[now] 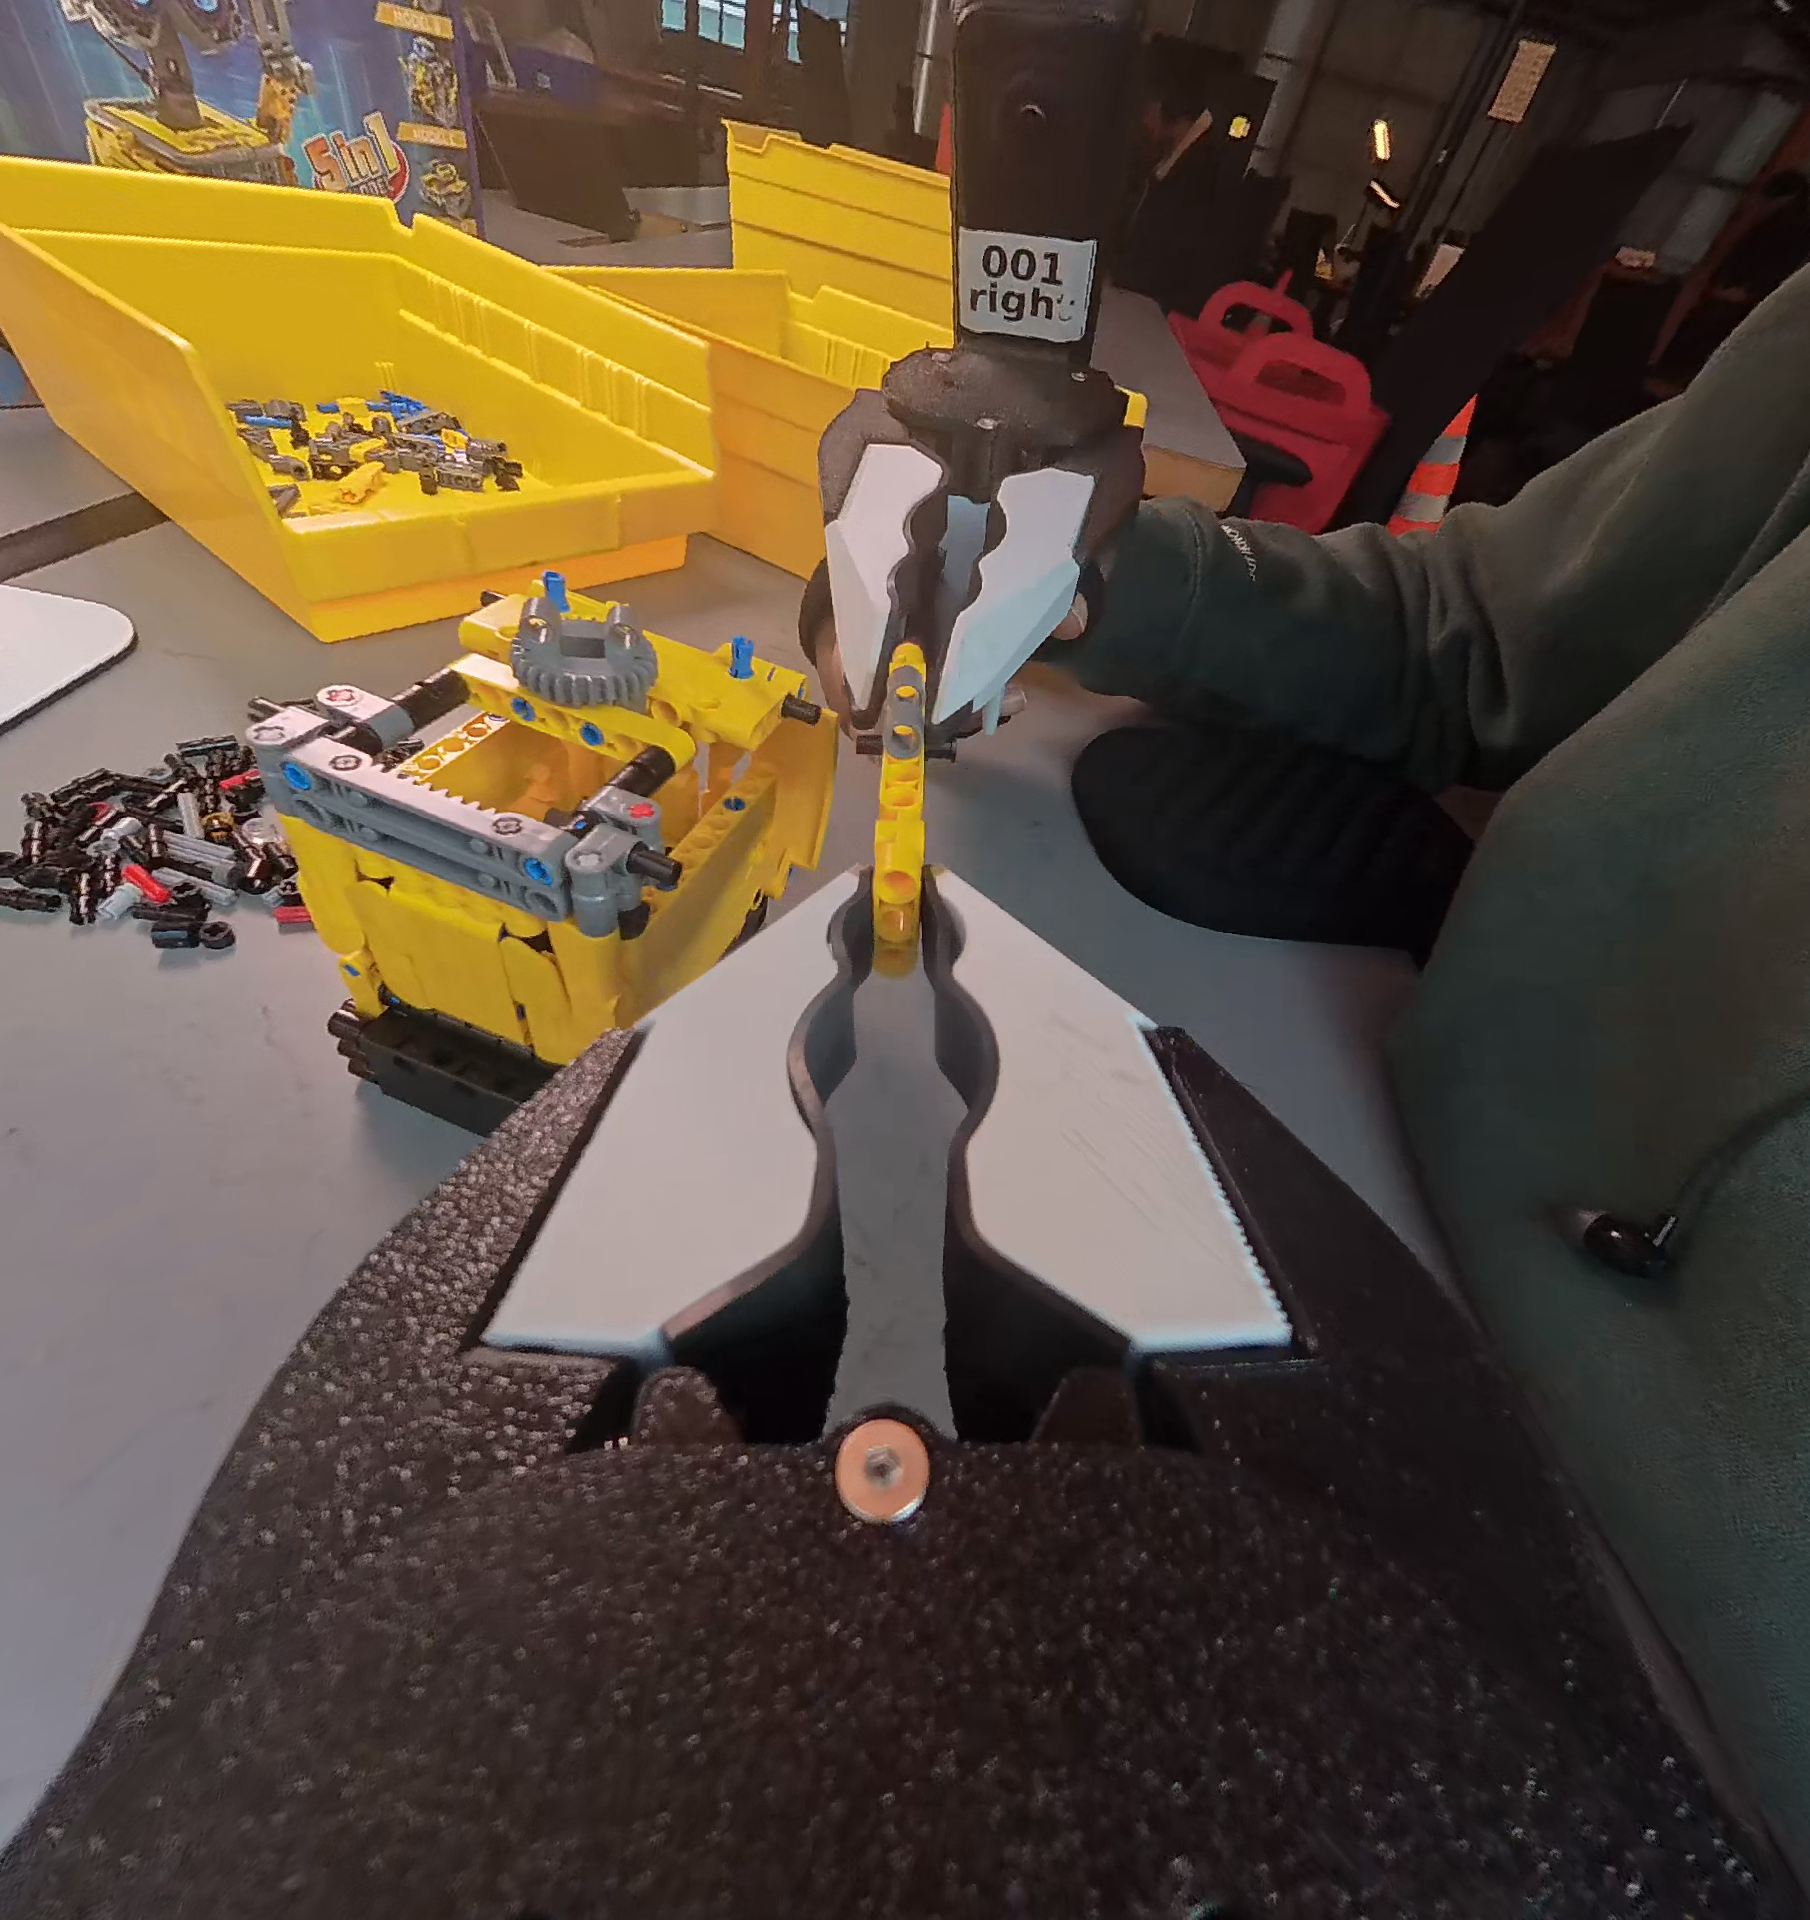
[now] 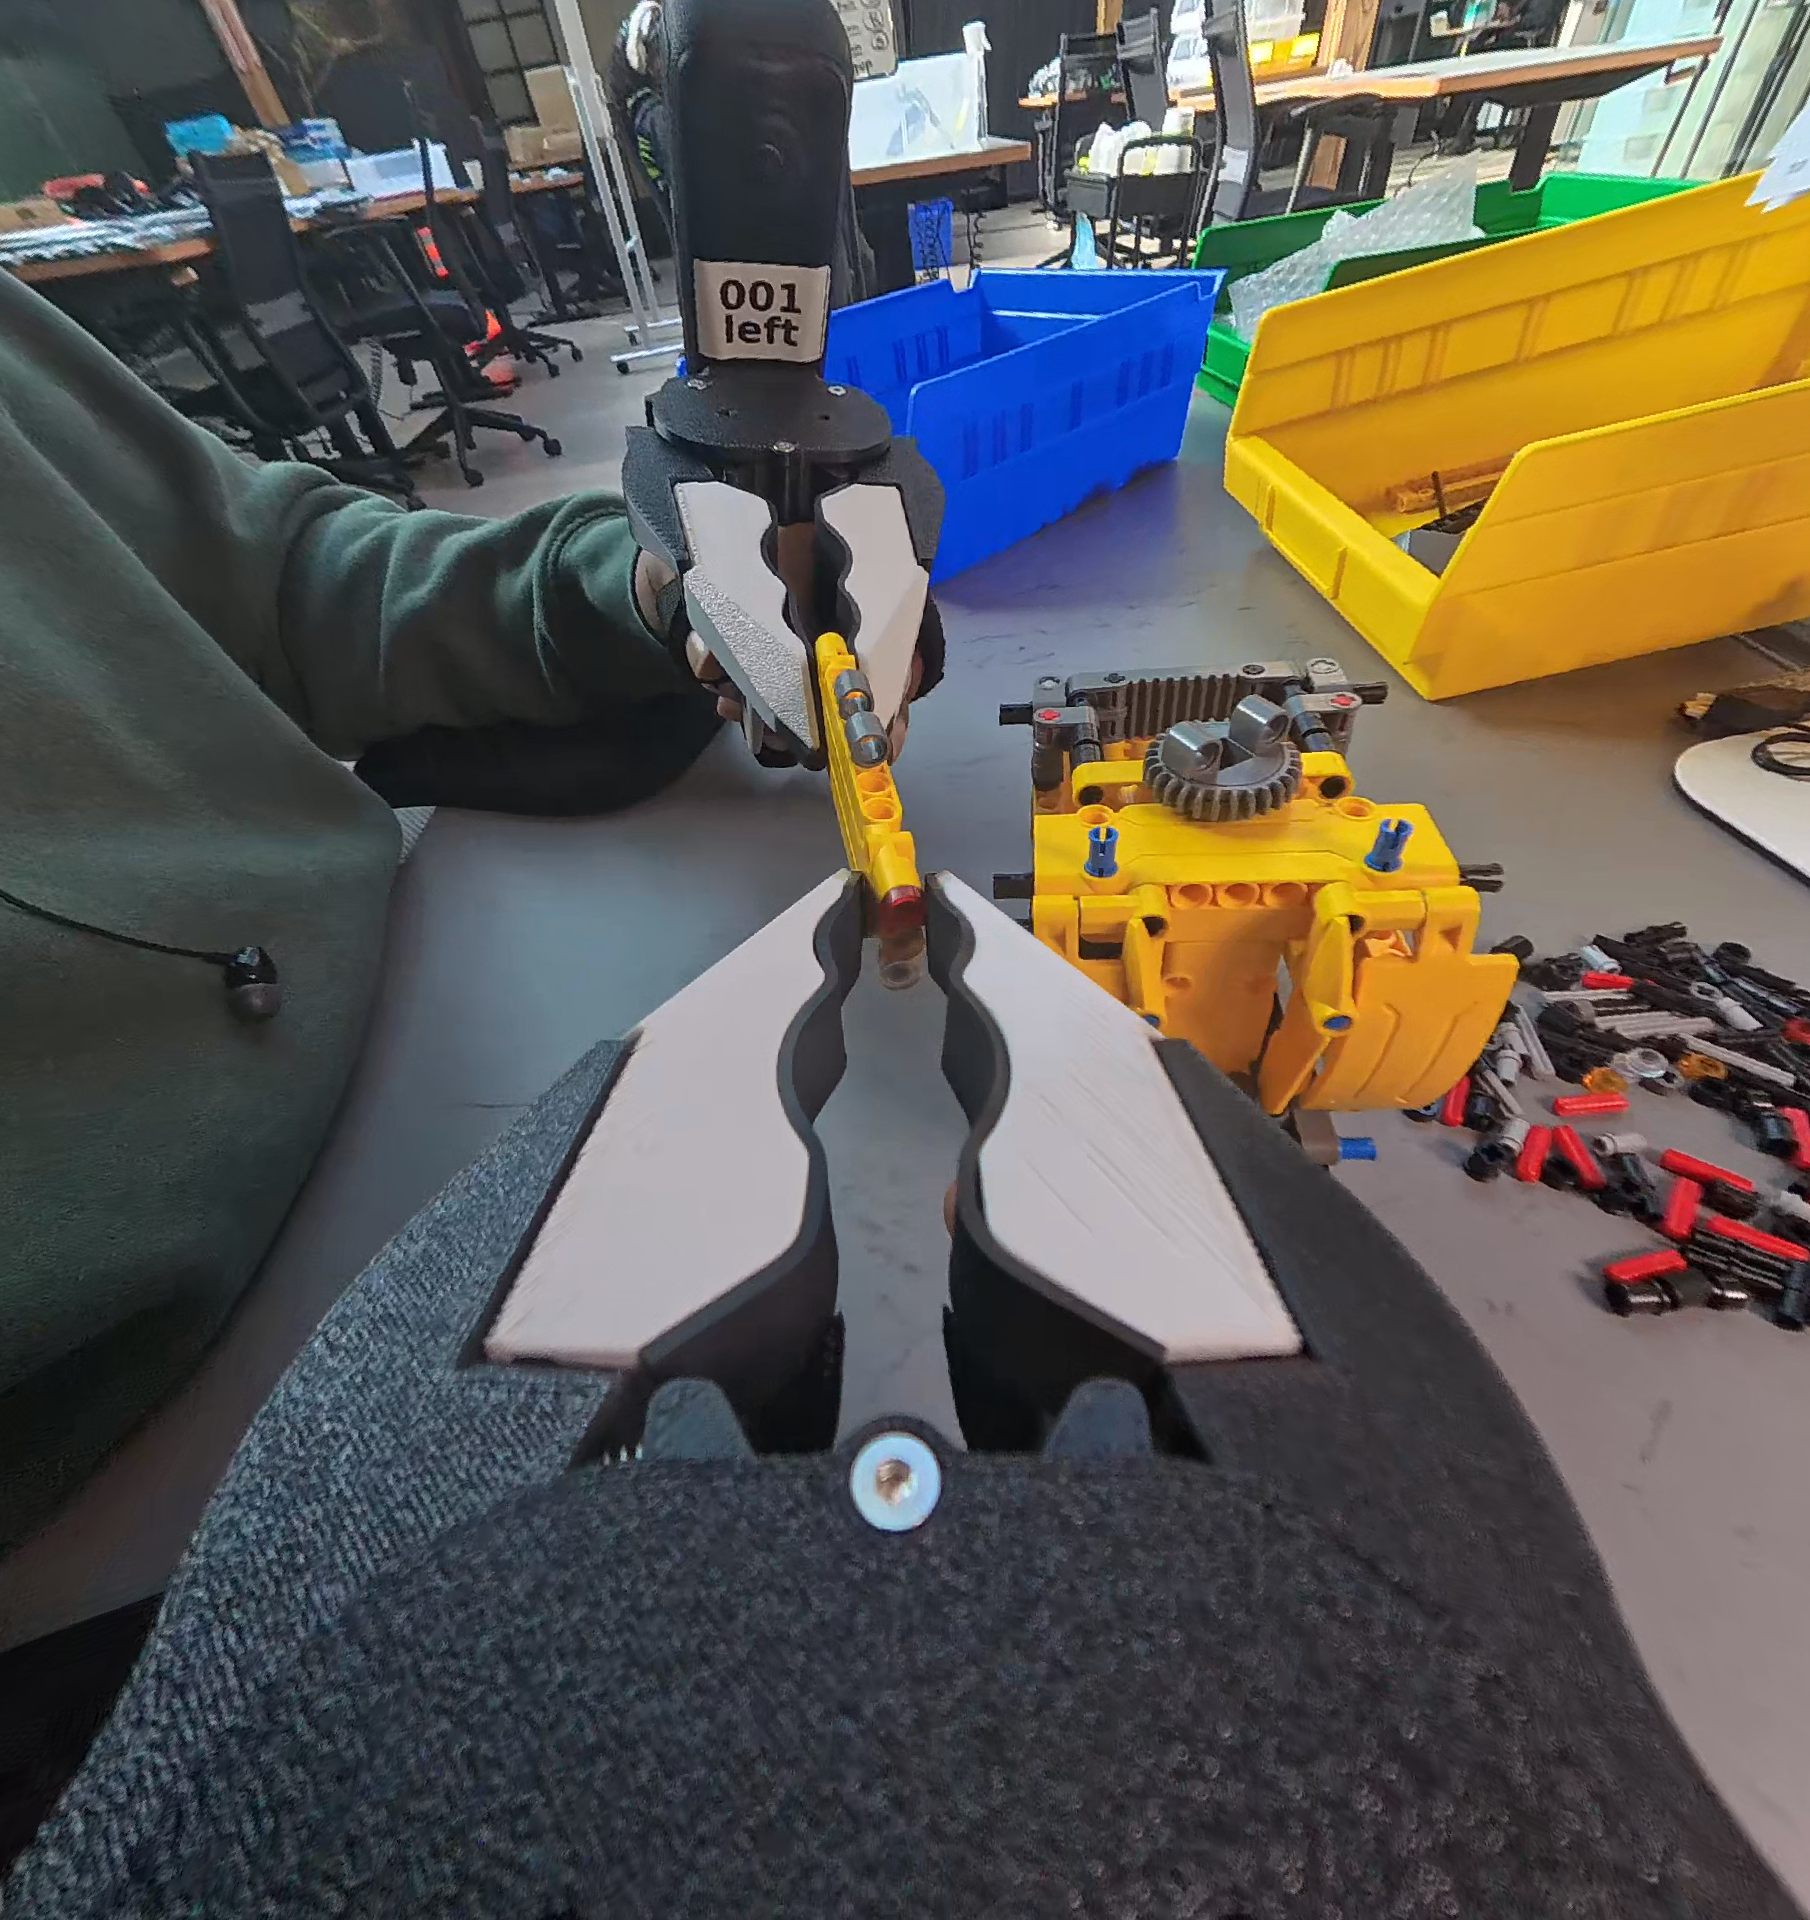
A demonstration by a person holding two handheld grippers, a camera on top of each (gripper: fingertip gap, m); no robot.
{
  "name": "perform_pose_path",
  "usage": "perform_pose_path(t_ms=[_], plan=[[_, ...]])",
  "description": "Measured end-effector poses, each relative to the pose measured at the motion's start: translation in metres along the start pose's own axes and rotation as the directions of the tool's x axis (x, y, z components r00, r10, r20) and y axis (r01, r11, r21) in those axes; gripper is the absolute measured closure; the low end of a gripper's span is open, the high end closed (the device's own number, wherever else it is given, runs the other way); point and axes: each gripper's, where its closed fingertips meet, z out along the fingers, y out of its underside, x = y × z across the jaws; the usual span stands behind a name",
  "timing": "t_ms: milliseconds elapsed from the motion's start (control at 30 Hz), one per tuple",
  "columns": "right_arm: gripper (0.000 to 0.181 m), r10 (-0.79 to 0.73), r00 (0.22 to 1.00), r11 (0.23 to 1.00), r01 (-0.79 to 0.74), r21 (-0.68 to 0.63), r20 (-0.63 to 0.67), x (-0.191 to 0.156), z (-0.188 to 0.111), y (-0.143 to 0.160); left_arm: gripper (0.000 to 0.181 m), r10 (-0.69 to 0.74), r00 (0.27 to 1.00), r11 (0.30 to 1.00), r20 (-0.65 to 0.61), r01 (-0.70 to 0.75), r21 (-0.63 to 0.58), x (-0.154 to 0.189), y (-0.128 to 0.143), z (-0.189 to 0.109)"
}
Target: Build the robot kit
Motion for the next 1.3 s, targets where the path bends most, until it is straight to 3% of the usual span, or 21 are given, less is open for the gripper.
perform_pose_path(t_ms=[267, 433, 533, 700, 900, 1300], plan=[[0.172, -0.012, 0.998, 1.000, 0.011, 0.007, 0.056, -0.011, -0.001, -0.002, 0.174, 0.026, 0.998, 1.000, -0.049, -0.025, 0.011, 0.008, -0.001, -0.002], [0.155, -0.038, 0.999, 0.997, 0.038, 0.068, 0.003, -0.006, -0.007, -0.019, 0.174, -0.002, 0.998, 1.000, -0.060, 0.001, -0.015, 0.010, 0.002, 0.000], [0.155, -0.080, 0.997, 0.995, 0.082, 0.058, -0.022, -0.011, -0.003, -0.024, 0.174, -0.002, 0.998, 0.999, -0.063, -0.001, -0.045, 0.012, 0.007, 0.004], [0.160, -0.114, 0.993, 0.992, 0.115, -0.044, 0.032, -0.029, 0.016, -0.005, 0.174, 0.017, 0.996, 0.997, -0.082, -0.023, -0.079, 0.020, 0.014, 0.012], [0.174, -0.084, 0.995, 0.996, 0.086, -0.023, 0.053, -0.032, 0.019, -0.004, 0.174, 0.031, 0.995, 0.995, -0.097, -0.040, -0.092, 0.024, 0.016, 0.013], [0.175, -0.127, 0.985, 0.992, 0.129, -0.011, 0.121, -0.044, 0.016, -0.002, 0.174, 0.084, 0.987, 0.991, -0.140, -0.097, -0.093, 0.035, 0.019, 0.015]])
